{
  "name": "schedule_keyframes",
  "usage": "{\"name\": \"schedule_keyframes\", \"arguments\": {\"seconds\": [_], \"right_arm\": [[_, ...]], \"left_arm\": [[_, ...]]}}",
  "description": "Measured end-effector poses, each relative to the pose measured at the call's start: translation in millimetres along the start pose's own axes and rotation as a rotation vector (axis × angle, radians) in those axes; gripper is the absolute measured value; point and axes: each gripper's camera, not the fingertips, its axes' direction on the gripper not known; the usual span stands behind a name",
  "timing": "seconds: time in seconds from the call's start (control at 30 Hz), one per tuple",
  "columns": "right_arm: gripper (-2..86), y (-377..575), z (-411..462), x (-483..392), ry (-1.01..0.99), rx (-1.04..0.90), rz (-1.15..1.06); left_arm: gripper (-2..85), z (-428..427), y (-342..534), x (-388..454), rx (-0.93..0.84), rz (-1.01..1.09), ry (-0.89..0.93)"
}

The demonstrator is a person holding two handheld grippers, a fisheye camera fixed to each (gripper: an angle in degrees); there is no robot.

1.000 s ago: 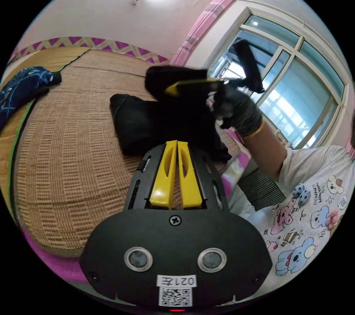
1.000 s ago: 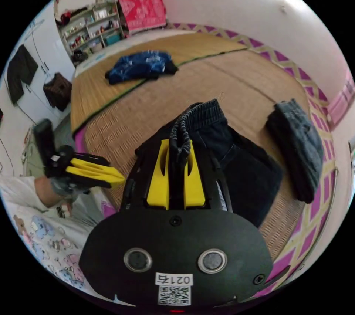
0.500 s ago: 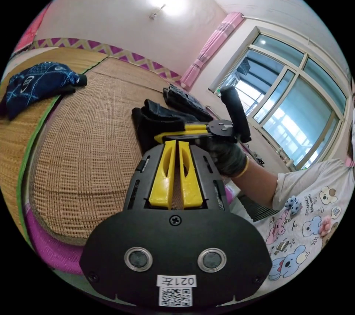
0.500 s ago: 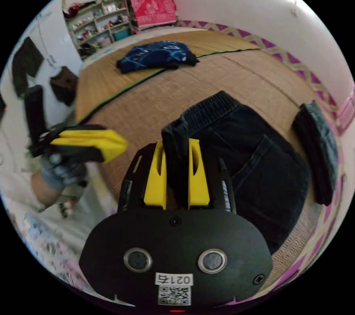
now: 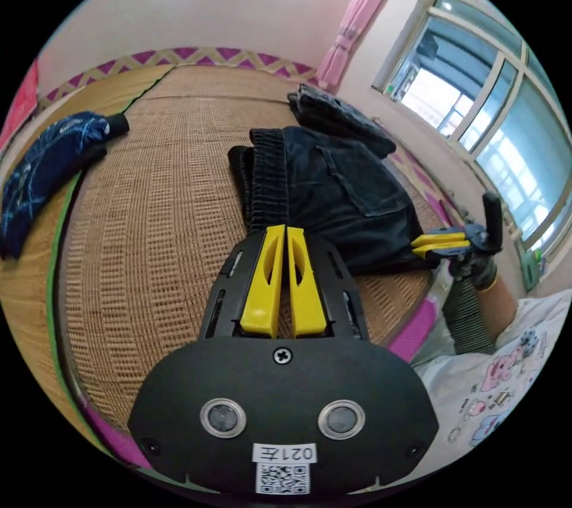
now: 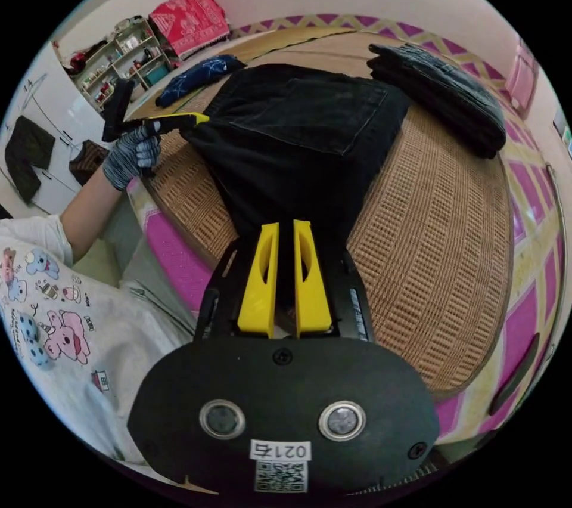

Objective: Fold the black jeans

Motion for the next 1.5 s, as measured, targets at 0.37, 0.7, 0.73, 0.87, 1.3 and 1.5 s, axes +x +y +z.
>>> {"name": "schedule_keyframes", "arguments": {"seconds": [0.37,0.7,0.73,0.87,1.3,1.5], "right_arm": [[11.5,-10,-49,152,-0.245,0.273,0.372],[12.8,-43,29,255,-0.659,0.089,0.479],[12.3,-45,33,257,-0.678,0.078,0.482],[8.8,-48,46,265,-0.774,0.068,0.473],[5.4,-131,-140,328,-0.563,0.347,0.309],[7.8,-208,-169,372,-0.175,0.346,0.458]], "left_arm": [[7.8,-9,-31,-91,0.086,-0.243,0.234],[12.0,33,-69,-123,-0.142,-0.246,0.391],[10.8,34,-72,-122,-0.157,-0.243,0.367],[7.0,32,-83,-105,-0.168,-0.177,0.286],[5.0,8,-272,-3,0.011,0.078,0.352],[4.9,84,-392,35,0.025,0.012,0.225]]}}
